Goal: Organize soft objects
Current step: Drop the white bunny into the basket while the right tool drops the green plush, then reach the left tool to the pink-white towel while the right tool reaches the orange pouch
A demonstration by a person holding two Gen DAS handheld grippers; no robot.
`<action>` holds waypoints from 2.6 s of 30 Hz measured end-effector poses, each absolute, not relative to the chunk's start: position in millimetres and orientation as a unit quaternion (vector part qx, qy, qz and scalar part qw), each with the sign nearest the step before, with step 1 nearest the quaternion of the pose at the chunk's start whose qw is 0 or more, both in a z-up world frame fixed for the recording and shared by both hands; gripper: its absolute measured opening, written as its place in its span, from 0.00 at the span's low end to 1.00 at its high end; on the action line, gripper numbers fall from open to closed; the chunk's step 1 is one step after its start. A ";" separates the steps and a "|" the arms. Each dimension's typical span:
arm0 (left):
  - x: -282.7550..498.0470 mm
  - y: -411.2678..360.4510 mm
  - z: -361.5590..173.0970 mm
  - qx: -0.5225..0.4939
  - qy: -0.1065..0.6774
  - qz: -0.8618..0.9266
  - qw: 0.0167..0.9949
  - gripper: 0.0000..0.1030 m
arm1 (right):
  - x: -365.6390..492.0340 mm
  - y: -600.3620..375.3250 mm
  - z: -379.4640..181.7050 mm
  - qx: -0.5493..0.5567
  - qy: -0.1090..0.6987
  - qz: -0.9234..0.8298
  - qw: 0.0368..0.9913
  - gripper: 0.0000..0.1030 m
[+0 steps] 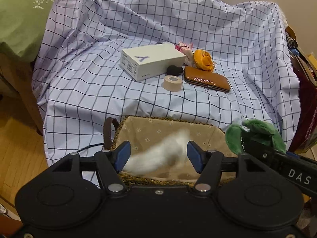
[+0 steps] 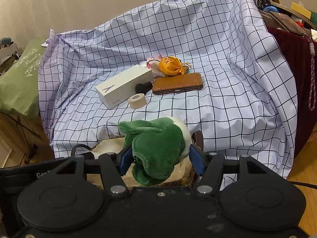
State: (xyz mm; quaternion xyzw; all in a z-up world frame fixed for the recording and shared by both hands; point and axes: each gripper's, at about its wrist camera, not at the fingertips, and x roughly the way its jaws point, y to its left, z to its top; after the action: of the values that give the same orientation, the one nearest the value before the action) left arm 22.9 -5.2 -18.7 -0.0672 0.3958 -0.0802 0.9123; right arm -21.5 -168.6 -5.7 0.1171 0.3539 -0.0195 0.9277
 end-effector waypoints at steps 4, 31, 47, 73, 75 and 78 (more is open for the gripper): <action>21.8 -2.5 -16.9 -0.069 0.390 -0.072 0.916 0.59 | -20.4 -168.3 -7.5 0.118 0.359 -0.019 0.926 0.59; 19.7 0.3 -17.6 -0.068 0.388 -0.063 0.917 0.61 | -23.6 -168.3 -7.6 0.116 0.356 -0.011 0.927 0.61; 19.6 3.4 -21.7 -0.061 0.392 -0.064 0.916 0.72 | -23.4 -167.3 -13.3 0.116 0.367 -0.009 0.923 0.61; 39.7 -2.1 -40.5 -0.020 0.457 -0.062 0.887 0.86 | 4.7 -171.9 -39.1 0.095 0.433 -0.020 0.896 0.82; 43.3 -2.3 -40.9 -0.016 0.464 -0.066 0.883 0.86 | 10.3 -172.6 -40.9 0.093 0.441 -0.020 0.892 0.82; 50.4 -1.8 -40.0 -0.013 0.472 -0.073 0.879 0.87 | 20.1 -173.8 -43.2 0.088 0.455 -0.020 0.886 0.83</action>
State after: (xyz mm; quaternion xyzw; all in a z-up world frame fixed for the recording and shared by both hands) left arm 50.4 -1.8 -40.0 -0.0127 0.4718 -0.0730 0.8786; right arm 20.1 -173.8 -43.2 0.0878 0.4547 -0.0196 0.8861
